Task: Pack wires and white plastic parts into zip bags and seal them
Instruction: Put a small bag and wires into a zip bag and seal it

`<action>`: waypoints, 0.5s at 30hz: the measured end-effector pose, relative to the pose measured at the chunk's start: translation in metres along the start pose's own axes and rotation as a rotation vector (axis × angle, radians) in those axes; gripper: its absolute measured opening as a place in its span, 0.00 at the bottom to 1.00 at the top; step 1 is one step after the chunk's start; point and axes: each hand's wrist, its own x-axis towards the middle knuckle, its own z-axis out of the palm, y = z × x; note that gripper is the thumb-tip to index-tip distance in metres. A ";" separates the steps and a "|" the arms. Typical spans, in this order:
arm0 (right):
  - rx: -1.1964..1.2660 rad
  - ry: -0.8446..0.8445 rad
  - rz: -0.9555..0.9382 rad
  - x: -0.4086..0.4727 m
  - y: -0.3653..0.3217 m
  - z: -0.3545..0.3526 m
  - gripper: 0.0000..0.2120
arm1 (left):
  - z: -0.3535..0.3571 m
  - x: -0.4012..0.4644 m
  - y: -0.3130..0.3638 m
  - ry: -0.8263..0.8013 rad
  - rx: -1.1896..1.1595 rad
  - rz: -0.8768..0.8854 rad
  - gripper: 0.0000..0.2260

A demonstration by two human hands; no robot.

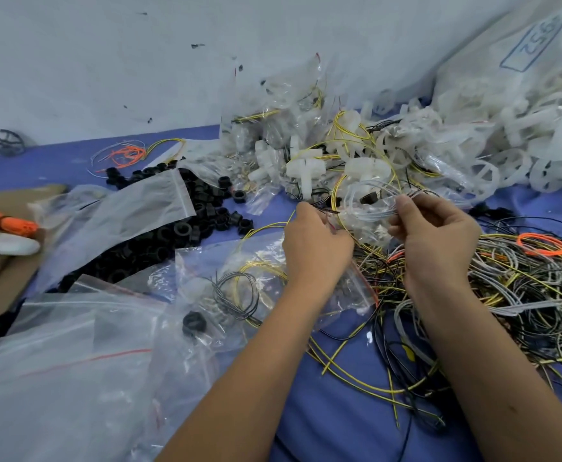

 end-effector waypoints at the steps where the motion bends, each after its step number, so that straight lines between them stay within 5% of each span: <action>1: -0.014 -0.002 -0.017 0.000 -0.001 -0.001 0.04 | -0.004 0.003 -0.001 -0.003 -0.043 -0.034 0.05; 6: -0.127 -0.103 -0.089 -0.002 -0.003 0.001 0.03 | -0.021 0.016 -0.004 -0.019 -0.410 -0.265 0.05; 9: -0.252 -0.239 -0.116 -0.005 -0.003 0.003 0.03 | -0.036 0.023 -0.004 0.000 -0.482 -0.233 0.04; 15: -0.524 -0.395 -0.180 -0.008 0.000 0.003 0.04 | -0.066 0.031 -0.001 -0.216 -0.403 -0.116 0.05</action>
